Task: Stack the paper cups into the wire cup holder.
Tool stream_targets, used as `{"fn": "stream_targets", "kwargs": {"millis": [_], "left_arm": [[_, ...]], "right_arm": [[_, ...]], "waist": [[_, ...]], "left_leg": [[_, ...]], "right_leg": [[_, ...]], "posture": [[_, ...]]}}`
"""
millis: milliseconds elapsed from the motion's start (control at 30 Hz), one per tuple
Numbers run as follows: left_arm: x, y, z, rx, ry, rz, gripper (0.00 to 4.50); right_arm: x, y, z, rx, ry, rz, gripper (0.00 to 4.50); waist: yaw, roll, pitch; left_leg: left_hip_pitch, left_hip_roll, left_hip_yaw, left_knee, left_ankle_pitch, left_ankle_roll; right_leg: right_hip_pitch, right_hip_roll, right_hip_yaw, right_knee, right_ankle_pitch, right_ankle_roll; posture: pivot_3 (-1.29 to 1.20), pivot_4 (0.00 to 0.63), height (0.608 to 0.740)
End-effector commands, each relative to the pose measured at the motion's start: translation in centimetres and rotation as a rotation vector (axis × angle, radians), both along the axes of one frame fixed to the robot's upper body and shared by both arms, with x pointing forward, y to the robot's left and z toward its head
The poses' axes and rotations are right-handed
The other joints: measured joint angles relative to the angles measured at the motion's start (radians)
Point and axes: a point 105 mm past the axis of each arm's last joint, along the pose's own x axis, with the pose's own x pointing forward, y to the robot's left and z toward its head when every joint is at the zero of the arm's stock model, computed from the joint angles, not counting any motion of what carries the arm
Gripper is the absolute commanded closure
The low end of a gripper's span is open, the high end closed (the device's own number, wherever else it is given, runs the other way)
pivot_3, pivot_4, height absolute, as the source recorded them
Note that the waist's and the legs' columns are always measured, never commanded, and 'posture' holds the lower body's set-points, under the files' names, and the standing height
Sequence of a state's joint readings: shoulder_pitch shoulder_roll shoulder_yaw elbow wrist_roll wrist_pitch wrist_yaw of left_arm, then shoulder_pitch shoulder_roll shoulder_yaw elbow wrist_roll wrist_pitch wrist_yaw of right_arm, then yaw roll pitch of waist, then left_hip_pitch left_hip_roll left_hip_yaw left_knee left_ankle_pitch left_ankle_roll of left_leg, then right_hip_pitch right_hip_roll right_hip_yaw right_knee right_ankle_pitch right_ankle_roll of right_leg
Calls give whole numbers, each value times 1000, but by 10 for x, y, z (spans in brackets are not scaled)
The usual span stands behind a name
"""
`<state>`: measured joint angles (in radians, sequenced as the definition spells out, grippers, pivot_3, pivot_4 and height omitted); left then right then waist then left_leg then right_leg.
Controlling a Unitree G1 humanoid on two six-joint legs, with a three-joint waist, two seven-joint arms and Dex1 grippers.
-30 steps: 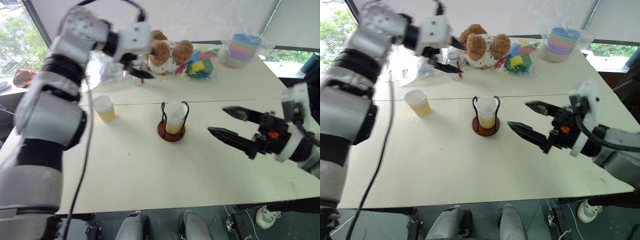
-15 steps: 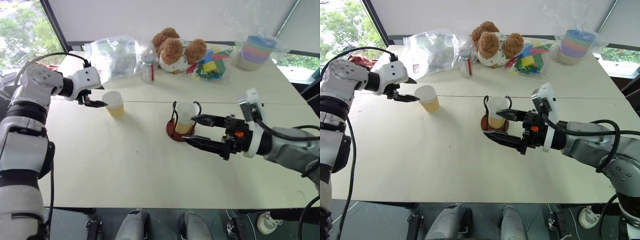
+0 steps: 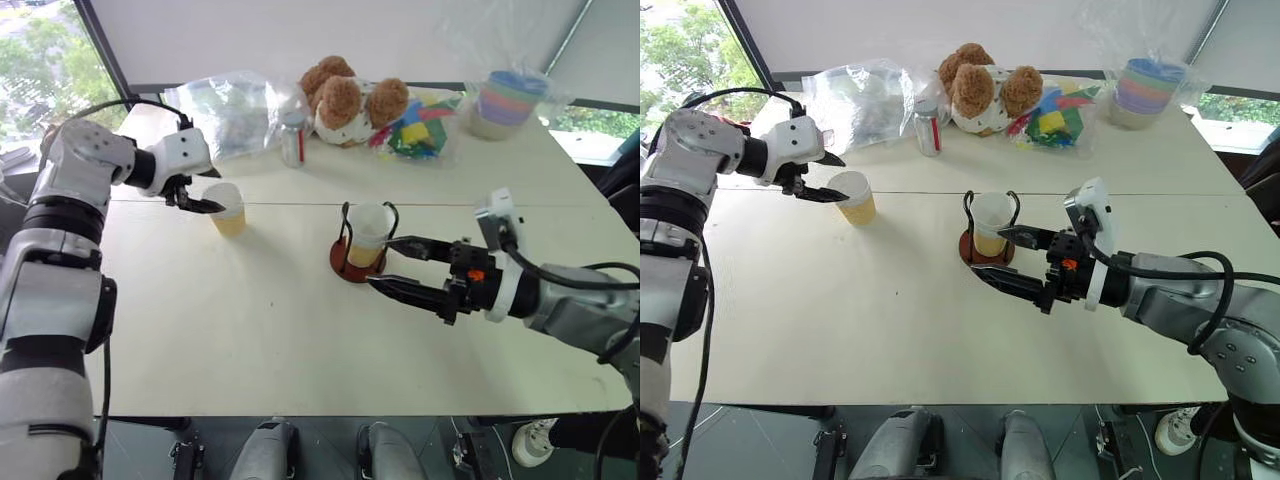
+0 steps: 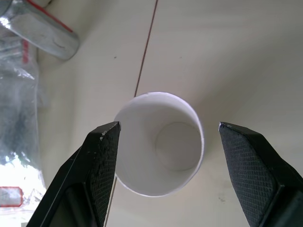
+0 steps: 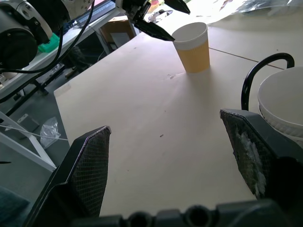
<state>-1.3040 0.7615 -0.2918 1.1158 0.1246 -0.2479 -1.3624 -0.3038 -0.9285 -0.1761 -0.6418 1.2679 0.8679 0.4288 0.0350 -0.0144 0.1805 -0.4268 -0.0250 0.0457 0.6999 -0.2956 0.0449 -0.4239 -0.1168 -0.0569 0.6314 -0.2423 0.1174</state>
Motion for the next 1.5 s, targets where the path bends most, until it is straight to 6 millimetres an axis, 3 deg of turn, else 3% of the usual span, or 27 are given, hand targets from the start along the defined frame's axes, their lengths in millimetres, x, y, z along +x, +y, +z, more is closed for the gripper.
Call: {"fn": "stream_targets", "kwargs": {"millis": [33, 333, 433, 600, 733, 833, 900, 967, 1033, 1133, 1267, 1500], "left_arm": [[-2, -5, 11, 16, -17, -32, 1118], [7, -9, -18, 81, 24, -1, 1118], [11, -11, -26, 91, 22, 17, 2049], [15, -14, -25, 112, -3, 20, 4426], [17, -20, -17, 103, -33, 10, 4426], [17, -31, 0, 80, -74, -30, 4426], [13, -56, 32, 16, -118, -130, 4426], [-3, -95, 71, -56, -143, -319, 4426], [-21, -124, 93, -101, -129, -474, 4426], [-39, -160, 111, -154, -105, -621, 4426], [-58, -190, 118, -161, -70, -742, 4426], [-63, -196, 94, -8, -3, -795, 4426]], "right_arm": [[-5, 0, 11, 15, -66, -9, 474], [-6, -2, 11, 17, -61, -28, 474], [-6, -3, 12, 15, -63, -37, 474], [-6, -6, 12, 10, -62, -54, 474], [-6, -7, 11, 11, -60, -61, 474], [-6, -13, 10, 3, -57, -87, 474], [-6, -30, 12, -30, -59, -154, 474], [-9, -52, 15, -82, -61, -219, 474], [-13, -64, 17, -122, -59, -254, 474], [-14, -73, 20, -137, -64, -298, 474], [-19, -77, 18, -151, -64, -329, 474], [-30, -76, 17, -131, -57, -370, 474]], "waist": [[0, 0, 0], [2, 0, 0], [2, 0, 0], [2, 0, 0], [3, 0, 0], [4, -1, 0], [10, -1, 0], [18, -2, 0], [20, -2, 0], [7, -2, -1], [-16, 0, -1], [-22, 1, -2]], "left_leg": [[0, 0, 0, 0, 0, 0], [0, 0, 0, 0, 0, 1], [0, 0, 0, 0, 0, 1], [0, 0, 0, 0, 0, 1], [0, 0, 0, 0, 0, 1], [0, 0, 0, 0, 0, 1], [0, 0, 0, 0, 0, 1], [-2, -1, -1, 0, 0, 1], [-3, -1, 0, 1, 0, 1], [-1, -1, 2, 1, -1, 2], [3, 0, 3, 0, -4, 6], [4, 2, 2, 0, -3, 6]], "right_leg": [[0, 0, 0, 0, 0, 0], [0, 0, 0, 0, 0, 0], [0, 0, 0, 0, 0, 0], [0, 0, 0, 0, 0, 0], [0, 0, 0, 0, 0, 0], [0, 0, 0, 0, 0, 0], [0, 0, 0, 0, 0, 0], [0, 0, -1, -1, 0, 0], [1, -1, -1, -2, 1, 1], [1, -2, 0, -3, 1, 1], [1, -2, 1, -1, 1, 1], [0, -1, 2, 0, 1, 1]], "posture": [[0, 150, 740], [0, 150, 740], [0, 150, 740], [0, 150, 740], [0, 150, 740], [0, 150, 740], [0, 150, 740], [0, 150, 740], [0, 150, 740], [0, 150, 740], [0, 150, 740], [0, 150, 740]]}}
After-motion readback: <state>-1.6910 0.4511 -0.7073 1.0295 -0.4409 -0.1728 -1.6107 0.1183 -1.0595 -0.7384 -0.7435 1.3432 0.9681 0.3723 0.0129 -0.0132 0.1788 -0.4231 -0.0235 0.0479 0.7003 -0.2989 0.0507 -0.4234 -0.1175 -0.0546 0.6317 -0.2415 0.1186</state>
